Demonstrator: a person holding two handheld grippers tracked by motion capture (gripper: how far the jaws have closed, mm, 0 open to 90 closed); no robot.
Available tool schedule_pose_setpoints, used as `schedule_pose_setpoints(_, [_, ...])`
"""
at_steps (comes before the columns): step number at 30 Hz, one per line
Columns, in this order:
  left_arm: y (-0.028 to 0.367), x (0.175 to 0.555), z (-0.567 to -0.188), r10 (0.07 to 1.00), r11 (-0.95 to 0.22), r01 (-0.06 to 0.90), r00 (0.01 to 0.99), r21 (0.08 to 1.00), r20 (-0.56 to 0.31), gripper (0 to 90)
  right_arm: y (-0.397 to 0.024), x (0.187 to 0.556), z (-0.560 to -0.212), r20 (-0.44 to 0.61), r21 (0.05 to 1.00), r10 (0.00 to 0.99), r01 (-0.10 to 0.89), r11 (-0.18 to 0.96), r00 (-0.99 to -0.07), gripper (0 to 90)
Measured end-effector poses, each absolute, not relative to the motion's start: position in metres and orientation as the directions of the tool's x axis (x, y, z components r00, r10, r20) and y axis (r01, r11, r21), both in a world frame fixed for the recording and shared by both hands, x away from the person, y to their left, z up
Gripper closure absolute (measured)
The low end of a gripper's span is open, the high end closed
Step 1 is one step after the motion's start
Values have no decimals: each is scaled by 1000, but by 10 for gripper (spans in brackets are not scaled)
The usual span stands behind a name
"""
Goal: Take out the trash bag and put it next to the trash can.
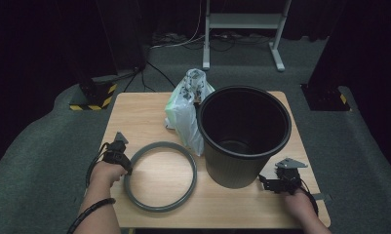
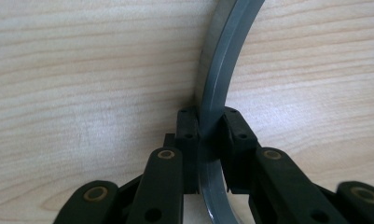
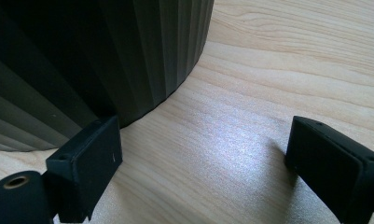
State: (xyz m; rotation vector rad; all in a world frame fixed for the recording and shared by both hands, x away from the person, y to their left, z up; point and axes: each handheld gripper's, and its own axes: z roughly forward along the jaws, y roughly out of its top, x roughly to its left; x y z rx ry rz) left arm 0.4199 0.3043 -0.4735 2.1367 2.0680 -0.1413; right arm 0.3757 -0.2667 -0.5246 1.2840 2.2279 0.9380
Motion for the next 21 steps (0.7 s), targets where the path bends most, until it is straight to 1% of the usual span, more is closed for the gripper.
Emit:
schedule_pose_setpoints(2, [307,419,-472,982,-34,998,43,56,-182,785,-267,376,-525,-12,720,868,598,352,-497,102])
schedule_pose_setpoints(5, [312,416,-465,981,-8,998,21,68,-193,785,-267,376,-525,-13,720,868,598,353,-497,102])
schedule_pose_setpoints(6, [314,416,-463,982,-24,998,36,66,-186,785,-267,376,-525,-13,720,868,598,353,-497,103])
schedule_pose_setpoints(17, [320,413,-446,983,-20,997,34,76,-182,785,-266,376,-525,-7,720,869,600,348,-495,100])
schedule_pose_setpoints(20, [320,413,-441,981,-25,997,38,74,-188,785,-266,376,-525,-7,720,869,601,348,-495,100])
schedule_pose_setpoints(21, [318,413,-439,979,-18,997,32,70,-202,786,-266,376,-525,-8,720,868,600,349,-496,100])
